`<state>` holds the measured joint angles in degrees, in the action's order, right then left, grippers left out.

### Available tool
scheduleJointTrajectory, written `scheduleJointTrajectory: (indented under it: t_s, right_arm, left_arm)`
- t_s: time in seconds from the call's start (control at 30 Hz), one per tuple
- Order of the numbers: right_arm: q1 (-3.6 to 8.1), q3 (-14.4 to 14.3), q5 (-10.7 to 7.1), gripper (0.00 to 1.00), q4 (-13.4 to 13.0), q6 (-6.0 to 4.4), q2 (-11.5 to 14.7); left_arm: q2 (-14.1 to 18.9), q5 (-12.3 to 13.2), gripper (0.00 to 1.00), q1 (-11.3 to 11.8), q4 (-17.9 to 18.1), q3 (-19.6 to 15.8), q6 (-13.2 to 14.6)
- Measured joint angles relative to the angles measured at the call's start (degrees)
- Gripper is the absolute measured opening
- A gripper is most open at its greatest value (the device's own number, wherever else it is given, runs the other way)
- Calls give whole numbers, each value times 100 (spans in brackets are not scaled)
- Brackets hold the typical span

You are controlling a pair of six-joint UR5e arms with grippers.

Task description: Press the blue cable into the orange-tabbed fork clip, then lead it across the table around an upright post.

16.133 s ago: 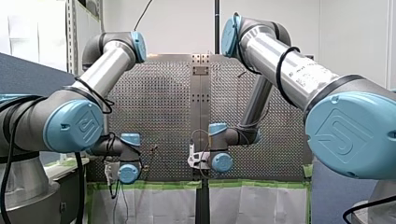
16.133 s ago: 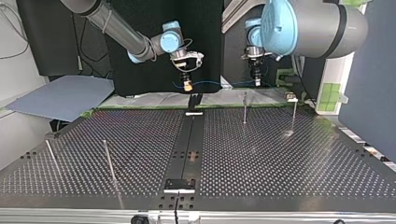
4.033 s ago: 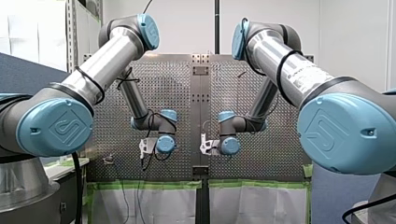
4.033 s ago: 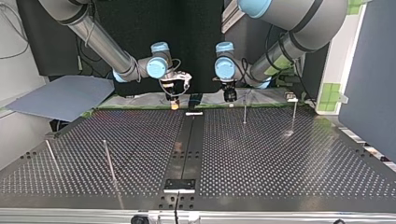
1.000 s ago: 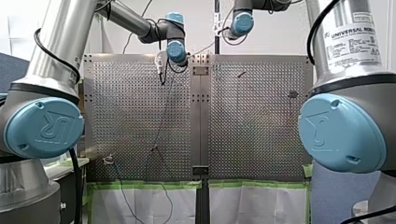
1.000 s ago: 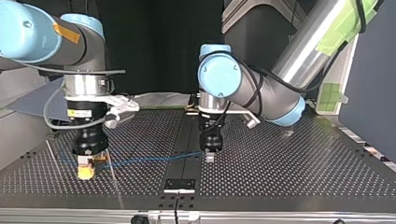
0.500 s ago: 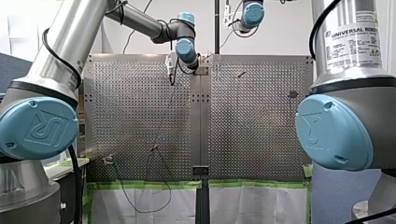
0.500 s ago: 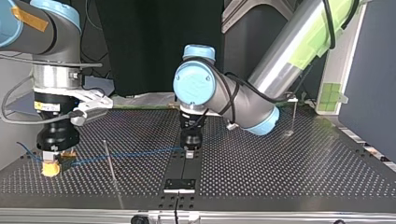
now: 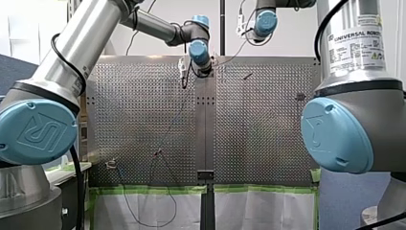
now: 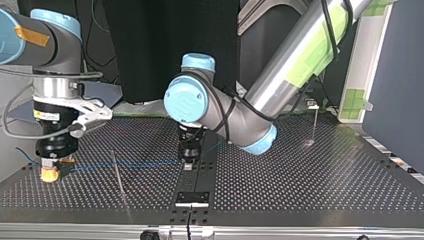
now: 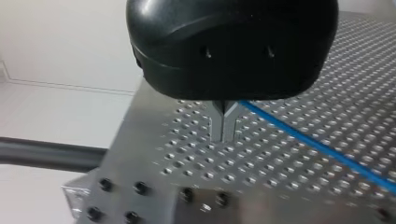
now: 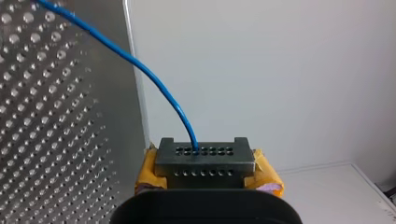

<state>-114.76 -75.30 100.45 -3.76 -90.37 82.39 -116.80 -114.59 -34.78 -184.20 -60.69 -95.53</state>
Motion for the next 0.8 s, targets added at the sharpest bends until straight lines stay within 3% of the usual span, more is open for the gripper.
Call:
scheduleJointTrajectory:
  t_s: [0.2, 0.47, 0.8]
  right_arm:
    - [67, -17, -13, 0, -4, -5, -17]
    - [274, -21, -141, 0, -15, -25, -66]
    - [486, -23, -316, 0, -44, -83, -242]
  left_arm:
    - [-124, -4, 0, -26, -62, 314, -4]
    - [-512, 9, 0, -138, -313, 729, -59]
    - [-712, 28, 0, -198, -105, 1230, -149]
